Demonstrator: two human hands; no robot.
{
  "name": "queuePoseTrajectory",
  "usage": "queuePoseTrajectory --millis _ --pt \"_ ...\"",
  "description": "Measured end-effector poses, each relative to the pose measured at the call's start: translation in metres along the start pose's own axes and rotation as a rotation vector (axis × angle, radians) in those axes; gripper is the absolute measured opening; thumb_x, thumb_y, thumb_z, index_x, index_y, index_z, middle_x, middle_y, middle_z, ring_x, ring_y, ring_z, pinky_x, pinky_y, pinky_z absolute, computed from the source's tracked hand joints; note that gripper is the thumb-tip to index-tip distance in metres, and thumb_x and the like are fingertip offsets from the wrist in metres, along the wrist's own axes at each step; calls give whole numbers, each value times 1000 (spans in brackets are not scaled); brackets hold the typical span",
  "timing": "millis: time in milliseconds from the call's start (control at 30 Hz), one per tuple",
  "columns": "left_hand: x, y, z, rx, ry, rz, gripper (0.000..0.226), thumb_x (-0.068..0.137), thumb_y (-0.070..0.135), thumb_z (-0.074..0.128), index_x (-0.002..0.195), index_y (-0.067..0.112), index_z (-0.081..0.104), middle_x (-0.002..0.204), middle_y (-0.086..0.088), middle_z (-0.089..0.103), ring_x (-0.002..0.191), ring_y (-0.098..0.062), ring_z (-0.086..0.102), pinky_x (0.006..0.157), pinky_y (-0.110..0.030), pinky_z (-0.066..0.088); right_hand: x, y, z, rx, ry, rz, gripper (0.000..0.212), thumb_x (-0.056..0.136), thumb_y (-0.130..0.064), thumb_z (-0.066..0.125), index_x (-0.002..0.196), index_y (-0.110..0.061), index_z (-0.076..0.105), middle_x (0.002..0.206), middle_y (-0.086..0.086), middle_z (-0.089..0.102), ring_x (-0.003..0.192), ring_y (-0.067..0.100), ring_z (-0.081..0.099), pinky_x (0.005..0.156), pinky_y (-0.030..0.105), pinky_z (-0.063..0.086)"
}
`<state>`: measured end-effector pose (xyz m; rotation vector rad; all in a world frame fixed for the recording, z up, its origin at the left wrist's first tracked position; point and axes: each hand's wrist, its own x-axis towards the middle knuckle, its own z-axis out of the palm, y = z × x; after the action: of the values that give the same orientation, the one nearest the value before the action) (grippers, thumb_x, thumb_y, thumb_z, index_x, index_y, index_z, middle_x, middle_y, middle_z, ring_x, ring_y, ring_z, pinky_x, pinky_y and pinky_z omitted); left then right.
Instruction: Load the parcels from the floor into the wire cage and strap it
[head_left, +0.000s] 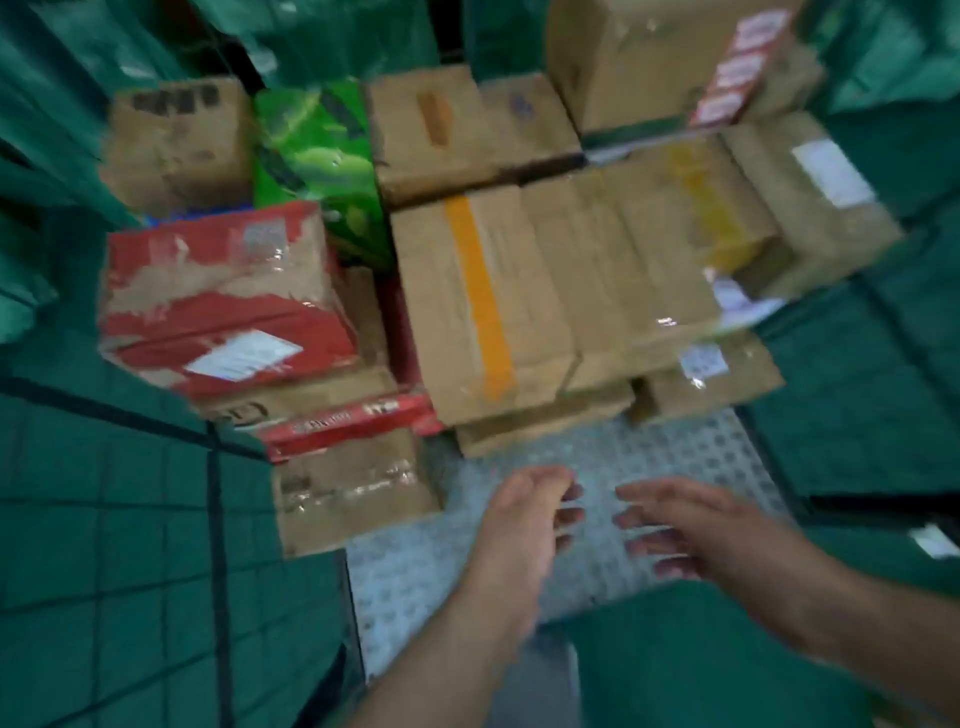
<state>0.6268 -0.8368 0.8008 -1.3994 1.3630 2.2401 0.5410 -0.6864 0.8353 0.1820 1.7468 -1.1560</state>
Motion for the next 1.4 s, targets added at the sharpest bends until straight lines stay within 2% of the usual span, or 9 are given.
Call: queuePoseTrajectory --millis 133,267,400,633,833,1000,1167,1267,1400 --pt "-31 -46 55 202 -100 -42 14 102 20 55 89 20 62 85 0 67 72 -15 61 61 -27 41 -56 84 -67 238 204 36 16 102 -26 57 109 -21 71 107 3 78 83 14 73 67 30 44" --pt "-65 -90 131 431 -212 -5 12 101 24 56 94 20 63 88 2 67 75 -15 61 69 -29 43 -111 175 -124 642 341 -23 21 102 -34 54 113 -26 70 107 -1 75 96 16 71 83 32 48" --pt "-100 -165 215 600 -331 35 11 101 26 56 94 21 63 88 2 68 74 -15 63 68 -30 43 -169 275 -163 887 482 -40 21 102 -32 53 113 -23 68 103 0 75 89 16 70 80 31 49" --pt "-226 -412 361 1070 -708 -124 11 102 22 55 99 18 65 93 -2 71 80 -18 67 67 -29 47 -315 529 -221 1208 845 113 21 100 -32 58 114 -20 68 107 3 75 84 16 70 77 32 46" --pt "-314 -534 436 1507 -976 -108 19 103 23 56 108 10 69 102 -6 73 86 -20 68 75 -33 49 -412 682 -215 1591 1112 227 26 101 -30 51 119 -19 67 103 1 71 85 16 68 80 33 46" --pt "-327 -600 484 1755 -1043 -151 21 101 25 59 111 10 69 107 -8 73 90 -22 68 81 -38 53 -438 756 -203 1894 1204 319 22 103 -29 50 115 -20 66 103 1 69 87 17 66 80 32 46" --pt "-332 -668 539 2031 -1142 -168 22 101 26 57 112 10 67 108 -9 70 88 -24 66 79 -37 51 -464 790 -190 2044 1361 439 29 105 -30 49 126 -18 63 103 0 68 91 18 65 79 32 45" --pt "-354 -711 576 2170 -1258 -101 20 100 27 56 111 13 65 115 -10 70 89 -23 66 75 -35 49 -487 800 -181 2154 1469 465 28 104 -29 52 125 -16 64 103 2 70 92 20 65 75 32 46" --pt "-410 -777 613 2257 -1463 30 16 99 26 54 106 15 64 101 -4 68 81 -19 62 73 -32 46 -504 815 -165 2317 1602 443 26 104 -28 51 122 -16 66 109 4 71 94 20 67 75 33 48"
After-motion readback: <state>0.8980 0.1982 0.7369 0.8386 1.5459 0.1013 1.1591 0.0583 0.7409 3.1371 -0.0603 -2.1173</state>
